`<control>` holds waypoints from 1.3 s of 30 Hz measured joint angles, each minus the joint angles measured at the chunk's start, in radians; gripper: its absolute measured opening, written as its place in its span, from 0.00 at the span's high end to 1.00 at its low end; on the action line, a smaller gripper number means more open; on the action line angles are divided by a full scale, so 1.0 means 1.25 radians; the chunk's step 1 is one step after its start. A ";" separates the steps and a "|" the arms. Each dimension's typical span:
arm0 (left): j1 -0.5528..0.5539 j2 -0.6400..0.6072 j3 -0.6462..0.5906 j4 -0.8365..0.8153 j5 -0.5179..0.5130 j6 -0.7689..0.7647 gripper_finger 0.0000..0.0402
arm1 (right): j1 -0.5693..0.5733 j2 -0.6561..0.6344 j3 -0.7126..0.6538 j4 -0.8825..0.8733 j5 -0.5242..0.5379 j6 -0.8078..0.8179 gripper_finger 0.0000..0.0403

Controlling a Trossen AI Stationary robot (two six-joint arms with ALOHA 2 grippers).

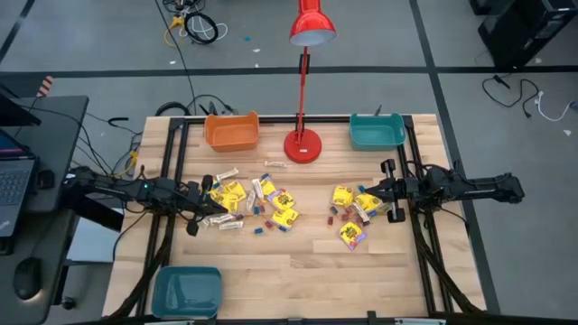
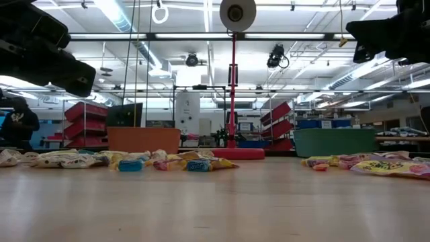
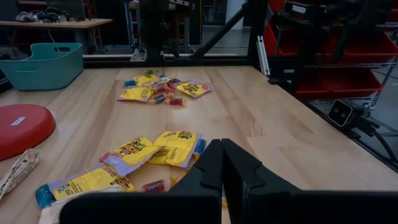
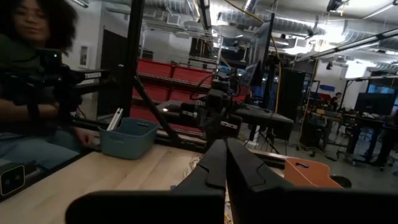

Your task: Sort candy

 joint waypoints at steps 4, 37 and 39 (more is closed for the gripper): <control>0.000 0.000 0.000 0.000 0.000 0.000 0.99 | 0.000 0.000 0.000 0.000 0.000 0.000 1.00; 0.000 0.000 0.000 0.064 -0.002 -0.170 0.99 | 0.000 0.000 0.000 0.000 0.000 0.000 1.00; 0.000 0.000 0.000 0.102 -0.013 -0.162 0.99 | 0.000 0.000 0.000 0.000 0.000 0.000 1.00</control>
